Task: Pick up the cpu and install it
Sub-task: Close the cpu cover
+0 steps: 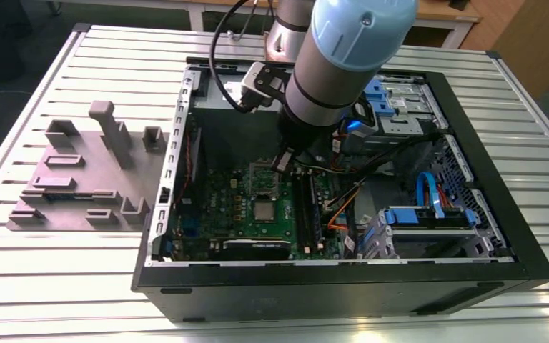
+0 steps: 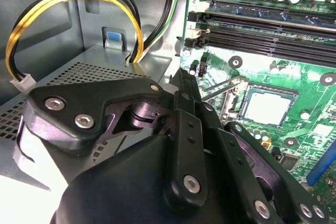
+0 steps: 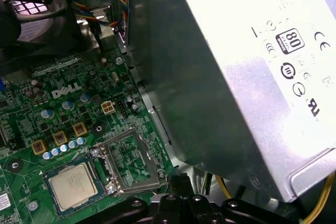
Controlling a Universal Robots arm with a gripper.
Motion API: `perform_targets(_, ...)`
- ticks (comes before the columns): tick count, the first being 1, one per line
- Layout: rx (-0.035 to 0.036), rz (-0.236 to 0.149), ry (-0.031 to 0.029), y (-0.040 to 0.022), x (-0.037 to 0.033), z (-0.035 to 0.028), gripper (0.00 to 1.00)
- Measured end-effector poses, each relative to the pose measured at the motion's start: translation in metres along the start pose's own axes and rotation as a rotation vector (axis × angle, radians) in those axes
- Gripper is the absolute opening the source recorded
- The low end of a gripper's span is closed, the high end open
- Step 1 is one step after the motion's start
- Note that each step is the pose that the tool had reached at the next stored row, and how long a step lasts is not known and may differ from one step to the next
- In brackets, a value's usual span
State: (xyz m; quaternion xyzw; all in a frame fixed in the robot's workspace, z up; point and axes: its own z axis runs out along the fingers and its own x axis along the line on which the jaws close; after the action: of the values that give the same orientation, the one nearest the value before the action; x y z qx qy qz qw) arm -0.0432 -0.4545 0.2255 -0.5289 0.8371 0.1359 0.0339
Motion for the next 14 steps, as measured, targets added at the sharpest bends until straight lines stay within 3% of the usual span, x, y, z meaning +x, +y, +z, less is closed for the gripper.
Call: perform_targets(14, 0.0011, 0.0, 0.0021, 0.0011, 0.0014, -0.0031, 0.1)
